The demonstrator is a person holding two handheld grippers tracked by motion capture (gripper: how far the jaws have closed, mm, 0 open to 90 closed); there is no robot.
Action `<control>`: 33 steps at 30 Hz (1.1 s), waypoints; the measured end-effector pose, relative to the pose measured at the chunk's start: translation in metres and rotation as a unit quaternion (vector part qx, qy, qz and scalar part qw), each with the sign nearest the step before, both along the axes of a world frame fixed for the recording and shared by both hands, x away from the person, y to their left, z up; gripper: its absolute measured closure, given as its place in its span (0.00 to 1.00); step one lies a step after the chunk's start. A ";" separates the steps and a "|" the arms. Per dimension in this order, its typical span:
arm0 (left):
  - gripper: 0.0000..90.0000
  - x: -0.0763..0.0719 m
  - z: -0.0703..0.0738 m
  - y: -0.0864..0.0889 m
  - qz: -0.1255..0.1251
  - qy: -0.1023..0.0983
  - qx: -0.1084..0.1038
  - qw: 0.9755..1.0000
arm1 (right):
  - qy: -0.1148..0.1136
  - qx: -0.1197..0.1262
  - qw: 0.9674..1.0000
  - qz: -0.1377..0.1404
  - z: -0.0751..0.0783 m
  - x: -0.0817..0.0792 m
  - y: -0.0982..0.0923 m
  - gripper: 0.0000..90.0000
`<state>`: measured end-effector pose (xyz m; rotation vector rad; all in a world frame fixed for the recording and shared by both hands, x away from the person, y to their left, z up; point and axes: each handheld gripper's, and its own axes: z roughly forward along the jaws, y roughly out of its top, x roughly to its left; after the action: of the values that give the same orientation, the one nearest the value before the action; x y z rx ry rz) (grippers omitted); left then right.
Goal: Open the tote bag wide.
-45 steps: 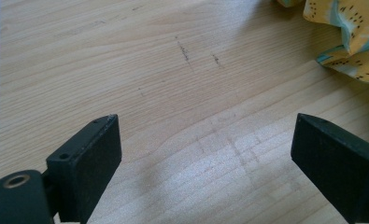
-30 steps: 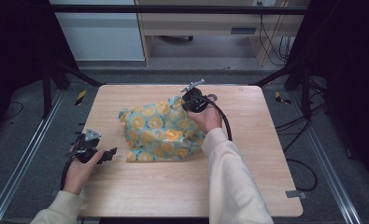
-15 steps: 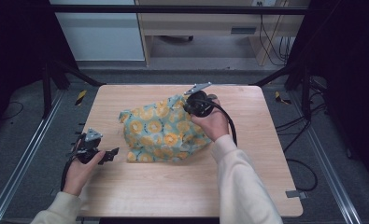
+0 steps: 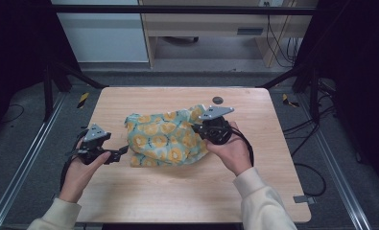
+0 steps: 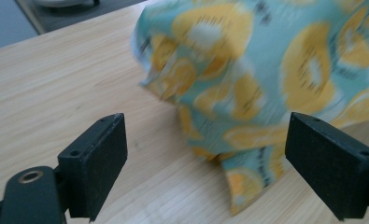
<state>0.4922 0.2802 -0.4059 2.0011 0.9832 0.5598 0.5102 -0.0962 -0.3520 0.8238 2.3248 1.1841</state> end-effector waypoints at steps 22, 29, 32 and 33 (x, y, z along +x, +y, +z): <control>1.00 0.001 0.022 -0.049 -0.077 -0.014 0.019 0.997 | -0.013 0.022 1.000 -0.004 0.003 -0.021 -0.012 1.00; 1.00 -0.031 0.028 -0.052 -0.109 -0.030 0.009 0.993 | -0.025 0.035 0.999 -0.006 0.002 -0.048 -0.026 1.00; 1.00 -0.043 0.024 -0.055 -0.123 -0.030 0.009 0.992 | -0.024 0.033 0.999 -0.005 -0.006 -0.060 -0.030 1.00; 1.00 -0.046 0.022 -0.056 -0.127 -0.030 0.007 0.991 | -0.021 0.031 0.999 -0.005 -0.010 -0.065 -0.032 1.00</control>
<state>0.4463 0.2243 -0.3836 2.0698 0.6755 0.4829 0.4455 -0.1283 -0.3621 0.8225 2.2570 1.2636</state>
